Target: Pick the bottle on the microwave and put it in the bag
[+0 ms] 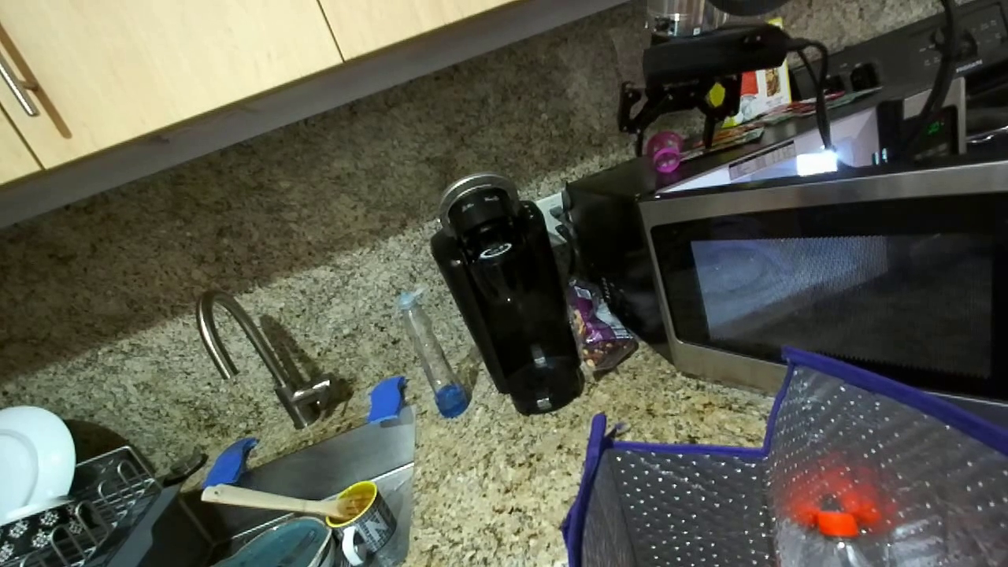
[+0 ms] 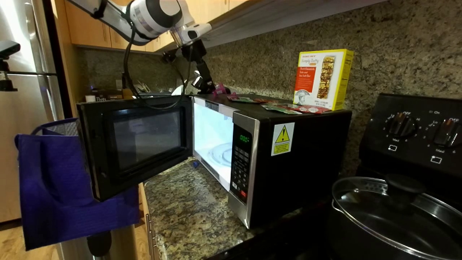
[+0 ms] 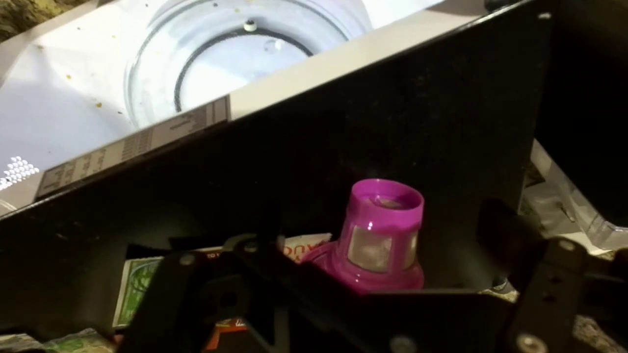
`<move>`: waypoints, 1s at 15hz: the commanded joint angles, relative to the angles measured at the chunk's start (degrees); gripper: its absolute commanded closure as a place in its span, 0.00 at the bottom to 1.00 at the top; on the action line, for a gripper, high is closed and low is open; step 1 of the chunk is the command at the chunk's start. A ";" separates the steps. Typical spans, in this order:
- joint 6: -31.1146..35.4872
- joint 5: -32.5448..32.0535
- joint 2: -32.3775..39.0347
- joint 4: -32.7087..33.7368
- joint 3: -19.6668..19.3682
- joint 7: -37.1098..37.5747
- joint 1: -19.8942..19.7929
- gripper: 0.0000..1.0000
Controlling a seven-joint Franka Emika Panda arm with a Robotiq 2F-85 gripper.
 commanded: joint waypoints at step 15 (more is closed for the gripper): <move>-0.78 0.33 4.88 7.14 -0.82 2.74 0.52 0.80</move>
